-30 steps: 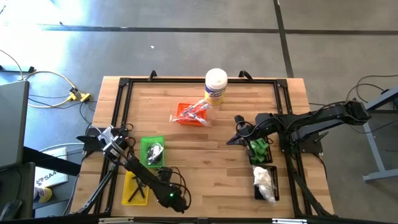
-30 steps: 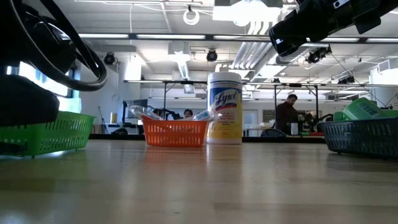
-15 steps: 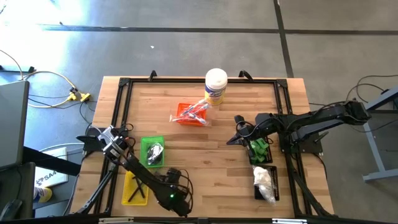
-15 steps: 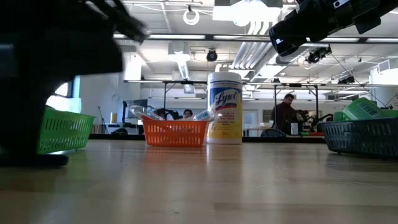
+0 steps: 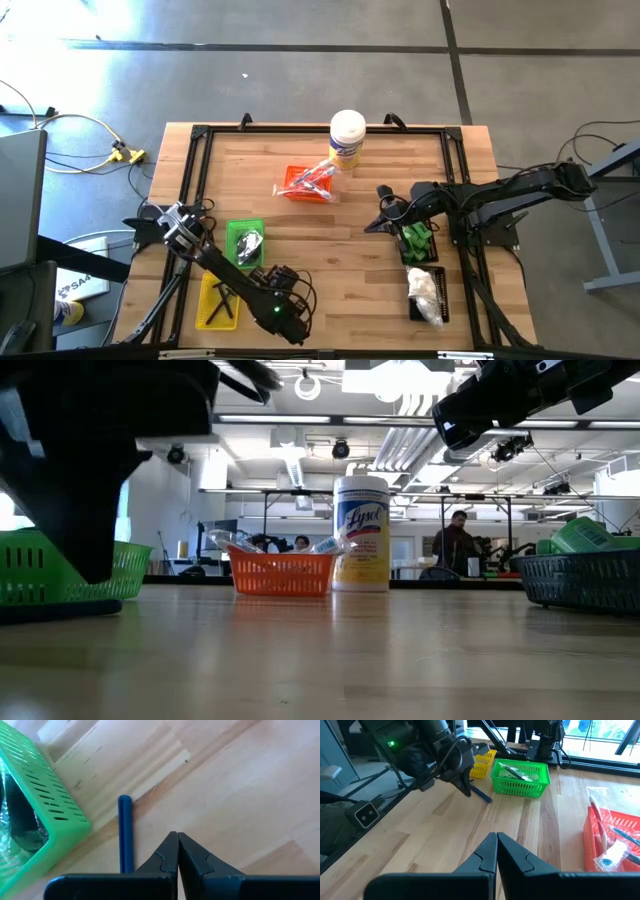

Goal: Pick & Place Travel size toiletries
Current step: Put the blue razor into the yellow bin

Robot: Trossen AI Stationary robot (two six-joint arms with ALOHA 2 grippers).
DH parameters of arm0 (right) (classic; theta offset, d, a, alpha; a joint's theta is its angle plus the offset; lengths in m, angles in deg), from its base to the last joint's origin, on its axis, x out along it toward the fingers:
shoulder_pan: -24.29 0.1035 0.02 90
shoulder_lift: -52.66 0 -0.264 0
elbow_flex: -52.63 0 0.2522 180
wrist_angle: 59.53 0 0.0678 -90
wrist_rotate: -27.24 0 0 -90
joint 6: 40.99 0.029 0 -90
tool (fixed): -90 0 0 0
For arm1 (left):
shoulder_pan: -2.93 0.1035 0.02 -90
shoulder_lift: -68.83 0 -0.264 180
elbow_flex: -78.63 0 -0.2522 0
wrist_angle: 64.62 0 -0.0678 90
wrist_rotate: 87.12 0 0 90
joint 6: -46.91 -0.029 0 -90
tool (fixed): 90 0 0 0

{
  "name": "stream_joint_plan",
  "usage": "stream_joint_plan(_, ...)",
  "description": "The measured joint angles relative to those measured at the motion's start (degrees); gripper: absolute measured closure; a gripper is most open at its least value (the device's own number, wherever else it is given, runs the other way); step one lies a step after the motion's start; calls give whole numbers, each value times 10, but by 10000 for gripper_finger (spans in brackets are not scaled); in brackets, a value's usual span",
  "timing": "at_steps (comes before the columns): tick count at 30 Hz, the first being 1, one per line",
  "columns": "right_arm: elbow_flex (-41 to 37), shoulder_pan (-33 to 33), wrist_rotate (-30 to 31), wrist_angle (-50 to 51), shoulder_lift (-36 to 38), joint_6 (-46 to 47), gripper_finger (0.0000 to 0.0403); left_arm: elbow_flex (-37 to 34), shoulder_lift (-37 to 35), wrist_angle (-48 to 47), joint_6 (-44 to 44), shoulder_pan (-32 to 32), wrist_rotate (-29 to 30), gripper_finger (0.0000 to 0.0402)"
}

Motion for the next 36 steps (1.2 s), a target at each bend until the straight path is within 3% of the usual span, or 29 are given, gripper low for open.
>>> stream_joint_plan(7,0,0,0,0,0,-3,400,0,-8,-31,-6,6,-23,401)
stream_joint_plan(17,0,0,0,0,0,-3,400,-1,-6,-112,111,2,-97,401)
stream_joint_plan(26,0,0,0,0,0,-3,400,-2,47,-113,93,4,-134,401)
stream_joint_plan(36,0,0,0,0,0,-3,400,0,48,-73,93,4,-145,401)
